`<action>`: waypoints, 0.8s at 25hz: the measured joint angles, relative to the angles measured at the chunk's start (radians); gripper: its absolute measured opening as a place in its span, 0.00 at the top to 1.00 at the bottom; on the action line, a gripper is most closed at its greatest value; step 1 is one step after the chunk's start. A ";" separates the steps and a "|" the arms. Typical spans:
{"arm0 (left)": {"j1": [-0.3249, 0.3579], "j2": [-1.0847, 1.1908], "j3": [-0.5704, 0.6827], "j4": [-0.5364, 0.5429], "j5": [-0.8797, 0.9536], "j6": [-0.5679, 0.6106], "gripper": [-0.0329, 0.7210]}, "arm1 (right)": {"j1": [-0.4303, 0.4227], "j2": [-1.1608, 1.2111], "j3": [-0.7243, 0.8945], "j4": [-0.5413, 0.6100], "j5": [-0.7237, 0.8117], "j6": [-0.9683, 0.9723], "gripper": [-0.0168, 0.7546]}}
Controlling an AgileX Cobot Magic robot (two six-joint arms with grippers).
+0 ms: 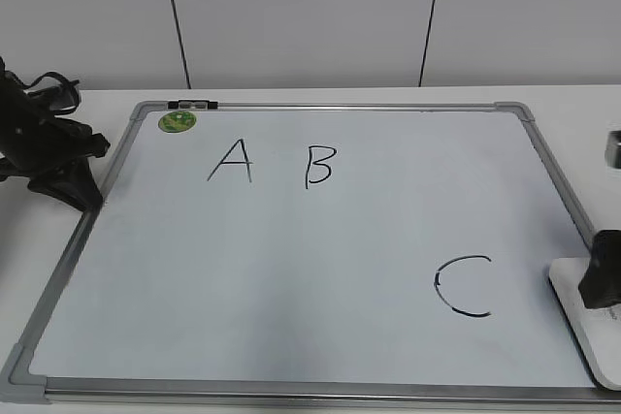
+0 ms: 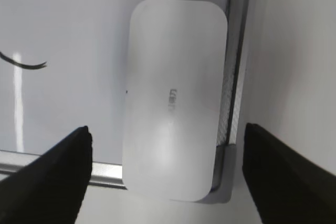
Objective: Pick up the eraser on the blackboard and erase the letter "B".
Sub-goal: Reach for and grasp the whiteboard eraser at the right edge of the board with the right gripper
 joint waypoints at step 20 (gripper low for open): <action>0.000 0.000 0.000 0.000 0.000 0.000 0.91 | 0.000 0.283 -0.059 -0.006 -0.015 -0.004 0.12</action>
